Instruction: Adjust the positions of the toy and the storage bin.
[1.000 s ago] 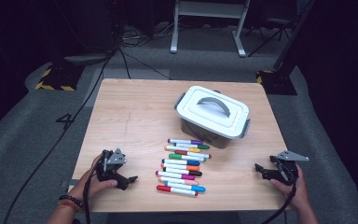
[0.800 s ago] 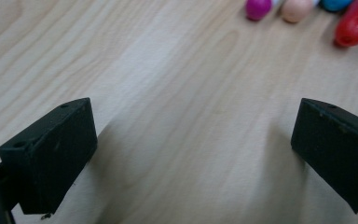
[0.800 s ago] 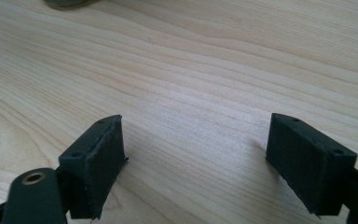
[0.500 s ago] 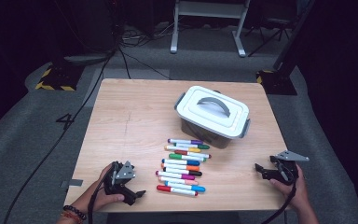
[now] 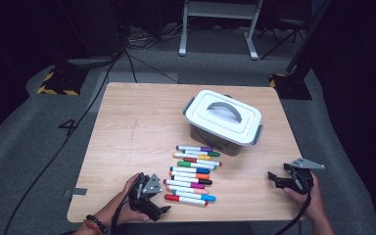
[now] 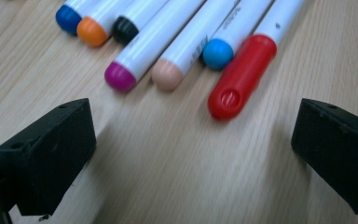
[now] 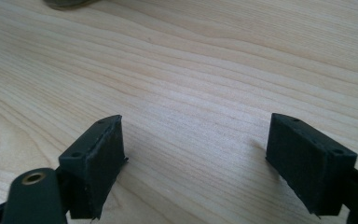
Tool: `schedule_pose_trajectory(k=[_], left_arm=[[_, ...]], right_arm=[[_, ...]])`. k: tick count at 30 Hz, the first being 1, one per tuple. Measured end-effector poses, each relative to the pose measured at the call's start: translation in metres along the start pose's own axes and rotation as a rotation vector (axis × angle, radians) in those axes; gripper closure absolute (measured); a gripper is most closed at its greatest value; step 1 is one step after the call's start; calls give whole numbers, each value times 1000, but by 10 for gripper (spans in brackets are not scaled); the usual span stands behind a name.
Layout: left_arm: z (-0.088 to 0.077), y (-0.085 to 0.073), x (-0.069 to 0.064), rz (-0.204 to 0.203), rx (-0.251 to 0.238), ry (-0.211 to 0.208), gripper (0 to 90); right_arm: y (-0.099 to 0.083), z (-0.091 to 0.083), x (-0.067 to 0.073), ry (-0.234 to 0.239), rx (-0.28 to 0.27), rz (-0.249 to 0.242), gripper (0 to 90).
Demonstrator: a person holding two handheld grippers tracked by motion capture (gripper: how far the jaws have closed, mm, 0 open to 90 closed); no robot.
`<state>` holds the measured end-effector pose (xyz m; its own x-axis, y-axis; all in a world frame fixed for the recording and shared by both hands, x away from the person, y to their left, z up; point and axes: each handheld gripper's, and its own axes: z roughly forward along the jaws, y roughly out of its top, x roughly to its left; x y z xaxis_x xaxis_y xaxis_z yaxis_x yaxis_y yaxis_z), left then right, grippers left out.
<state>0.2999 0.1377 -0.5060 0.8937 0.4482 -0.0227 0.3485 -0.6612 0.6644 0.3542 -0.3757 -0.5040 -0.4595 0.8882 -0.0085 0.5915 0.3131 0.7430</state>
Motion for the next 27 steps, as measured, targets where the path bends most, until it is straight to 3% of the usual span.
schedule_pose_trajectory(k=[5,15,19,21,25,27], left_arm=[[9,11,-1,-15,4,13,1],[13,15,2,-31,6,28,2],[14,16,3,-31,2,35,4],[14,17,3,-35,4,37,3],[15,19,6,-41,7,45,4],[17,20,7,-51,5,53,4]], right_arm=[[0,0,0,0,0,0,194],[0,-1,-1,8,-1,-3,208],[2,-3,-2,44,-10,-24,260],[13,-10,0,37,-49,-43,260],[42,-23,3,38,-76,-106,246],[59,-28,5,57,-101,-134,245]])
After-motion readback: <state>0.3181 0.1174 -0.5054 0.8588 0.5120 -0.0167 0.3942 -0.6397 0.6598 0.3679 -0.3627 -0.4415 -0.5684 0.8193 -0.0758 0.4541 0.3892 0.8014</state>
